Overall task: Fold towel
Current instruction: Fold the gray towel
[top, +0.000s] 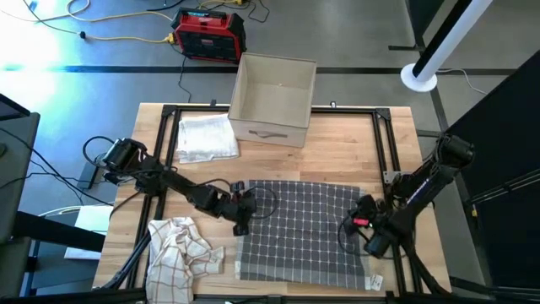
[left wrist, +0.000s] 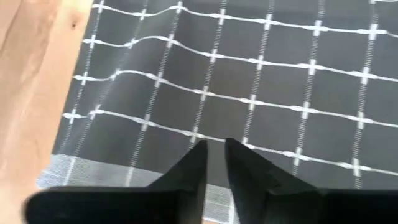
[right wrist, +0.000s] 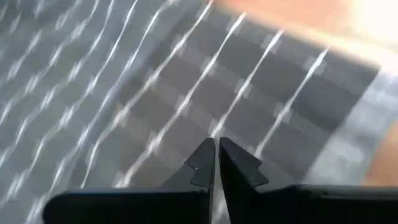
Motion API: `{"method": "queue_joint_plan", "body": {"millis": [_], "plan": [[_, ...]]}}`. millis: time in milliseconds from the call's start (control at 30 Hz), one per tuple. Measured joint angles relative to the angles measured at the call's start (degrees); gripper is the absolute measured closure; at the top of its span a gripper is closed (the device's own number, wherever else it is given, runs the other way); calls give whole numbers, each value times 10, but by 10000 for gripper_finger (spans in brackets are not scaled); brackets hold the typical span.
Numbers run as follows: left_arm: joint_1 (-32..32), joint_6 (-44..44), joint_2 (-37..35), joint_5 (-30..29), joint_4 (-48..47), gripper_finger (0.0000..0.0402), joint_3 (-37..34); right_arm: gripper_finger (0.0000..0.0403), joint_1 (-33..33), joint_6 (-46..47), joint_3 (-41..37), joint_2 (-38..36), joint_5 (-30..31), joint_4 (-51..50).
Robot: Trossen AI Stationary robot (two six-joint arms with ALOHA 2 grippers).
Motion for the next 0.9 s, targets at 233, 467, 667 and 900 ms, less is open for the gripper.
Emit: {"method": "queue_joint_plan", "body": {"millis": [233, 467, 667, 900], "plan": [[12, -32, 1, 30, 70, 393, -71, 401, -66, -5, -73, 1, 43, 67], [12, -73, -3, 29, 161, 399, -143, 403, -95, -3, -106, 1, 17, 59], [12, -85, -3, 30, 167, 401, -155, 403, -119, -7, -121, 1, 22, 30], [19, -102, -51, 17, 107, 401, -160, 403, -126, -9, -91, 1, 74, -56]]}}
